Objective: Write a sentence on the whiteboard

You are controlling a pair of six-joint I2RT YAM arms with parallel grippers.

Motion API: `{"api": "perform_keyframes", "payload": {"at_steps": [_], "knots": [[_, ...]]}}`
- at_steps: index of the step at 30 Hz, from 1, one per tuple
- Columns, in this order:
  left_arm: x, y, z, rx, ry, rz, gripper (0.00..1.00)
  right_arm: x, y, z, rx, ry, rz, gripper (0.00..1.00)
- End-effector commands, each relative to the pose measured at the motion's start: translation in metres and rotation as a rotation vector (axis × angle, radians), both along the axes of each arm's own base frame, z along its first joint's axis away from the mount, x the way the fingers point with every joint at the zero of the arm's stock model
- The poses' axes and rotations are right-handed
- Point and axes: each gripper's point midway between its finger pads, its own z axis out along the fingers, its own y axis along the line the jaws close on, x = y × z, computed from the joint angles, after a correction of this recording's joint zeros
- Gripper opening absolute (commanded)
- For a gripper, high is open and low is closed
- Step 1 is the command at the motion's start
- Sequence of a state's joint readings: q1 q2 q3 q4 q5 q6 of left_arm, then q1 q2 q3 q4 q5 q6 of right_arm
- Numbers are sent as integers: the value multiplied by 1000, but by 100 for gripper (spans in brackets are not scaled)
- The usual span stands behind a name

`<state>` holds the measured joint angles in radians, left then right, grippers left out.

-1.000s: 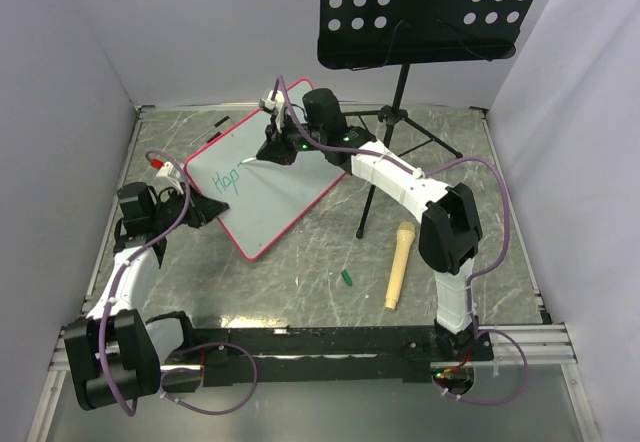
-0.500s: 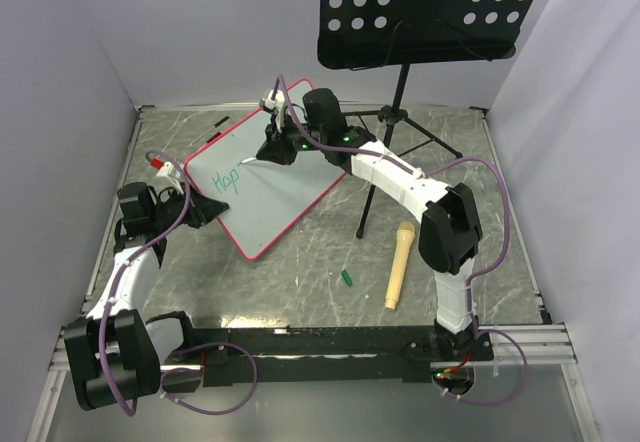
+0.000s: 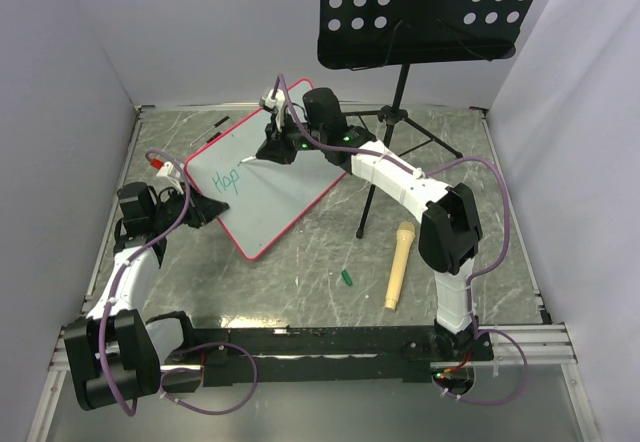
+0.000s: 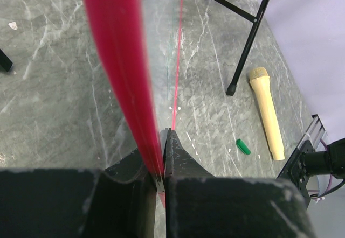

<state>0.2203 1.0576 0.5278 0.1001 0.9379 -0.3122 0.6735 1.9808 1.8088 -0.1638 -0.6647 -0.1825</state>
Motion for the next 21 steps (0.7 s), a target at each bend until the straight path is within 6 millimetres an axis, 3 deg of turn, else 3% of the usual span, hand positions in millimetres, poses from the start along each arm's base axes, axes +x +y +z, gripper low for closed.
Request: {"api": "perform_keyframes", "payload": {"at_steps": [1,21], "knots": [[12,4,20,70,-130,-6,1,12,0,52,82,-120,-36,0],[12,4,20,70,-133,-8,1,-4,13,46,77,-94,22,0]]}}
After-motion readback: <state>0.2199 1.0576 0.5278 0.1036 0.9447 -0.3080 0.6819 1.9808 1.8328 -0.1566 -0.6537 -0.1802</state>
